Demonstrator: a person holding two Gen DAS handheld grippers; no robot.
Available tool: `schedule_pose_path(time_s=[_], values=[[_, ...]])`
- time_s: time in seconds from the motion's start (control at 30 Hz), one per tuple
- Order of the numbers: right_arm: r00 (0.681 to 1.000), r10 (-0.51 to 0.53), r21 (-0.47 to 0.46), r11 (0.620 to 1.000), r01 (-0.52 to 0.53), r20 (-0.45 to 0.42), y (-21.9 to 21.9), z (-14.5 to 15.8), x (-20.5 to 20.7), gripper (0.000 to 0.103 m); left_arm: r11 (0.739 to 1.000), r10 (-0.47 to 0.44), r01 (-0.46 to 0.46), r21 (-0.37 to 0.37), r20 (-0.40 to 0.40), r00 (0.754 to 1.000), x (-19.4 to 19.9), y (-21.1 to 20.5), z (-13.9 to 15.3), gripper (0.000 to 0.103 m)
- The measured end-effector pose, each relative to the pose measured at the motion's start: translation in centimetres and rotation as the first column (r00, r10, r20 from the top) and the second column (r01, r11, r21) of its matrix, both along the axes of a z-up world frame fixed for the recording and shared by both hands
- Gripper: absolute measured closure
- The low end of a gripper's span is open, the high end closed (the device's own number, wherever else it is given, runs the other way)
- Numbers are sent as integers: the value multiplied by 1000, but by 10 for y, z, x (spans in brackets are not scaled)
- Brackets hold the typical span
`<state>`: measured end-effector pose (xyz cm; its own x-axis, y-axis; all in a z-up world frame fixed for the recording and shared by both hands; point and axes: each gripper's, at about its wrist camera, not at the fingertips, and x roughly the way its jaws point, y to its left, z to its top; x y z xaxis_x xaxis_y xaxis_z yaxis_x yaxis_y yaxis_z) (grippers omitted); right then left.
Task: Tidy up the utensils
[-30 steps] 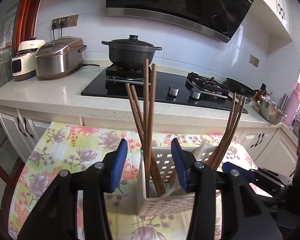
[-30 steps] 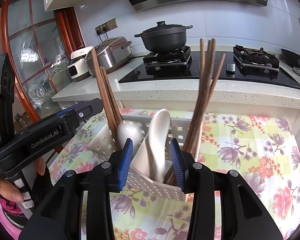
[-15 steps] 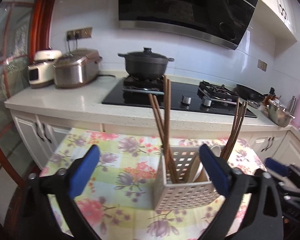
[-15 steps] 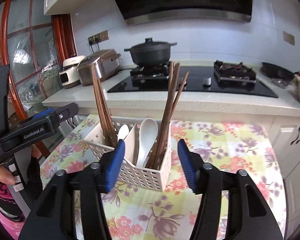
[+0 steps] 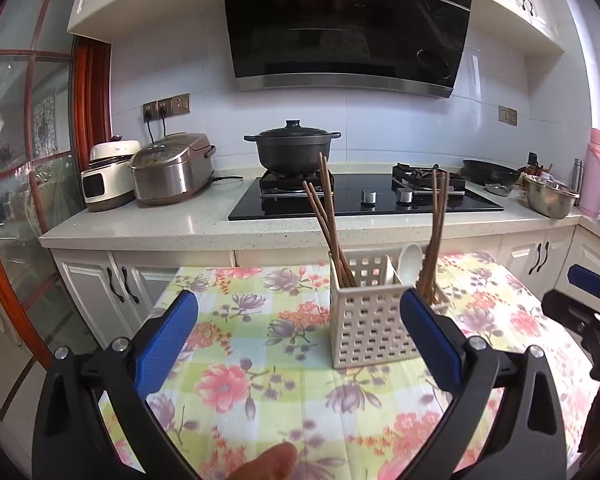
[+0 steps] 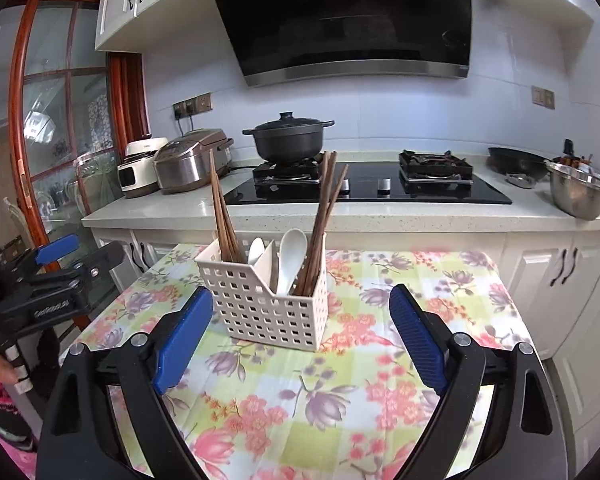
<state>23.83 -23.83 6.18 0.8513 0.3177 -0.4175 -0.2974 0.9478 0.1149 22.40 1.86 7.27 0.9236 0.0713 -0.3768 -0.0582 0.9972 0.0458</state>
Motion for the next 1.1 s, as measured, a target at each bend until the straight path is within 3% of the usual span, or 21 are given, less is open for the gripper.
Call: schedule_pose_path(time_s=[0.23,0.37,0.53,1.1], values=[[1000,-11,5,1000,11,11,-1,-9,-23,19,999,-15,15,-35,-2,1000,-36,-1,-13,5],[1000,-2,-36,999,3,26,5,-9,-30,19,999,-32,32,-39,11,999,-48,-3,-15,5],[999,20,-37,999,-19,36,7,-3,-36,19,994,-94,94,-49,-8,996,-50,-8,-12,5],[999,39,-35,999,-38,26,9,2,-41,19,992,-109,107,-61,-29,994,-53,-14,-12,5]])
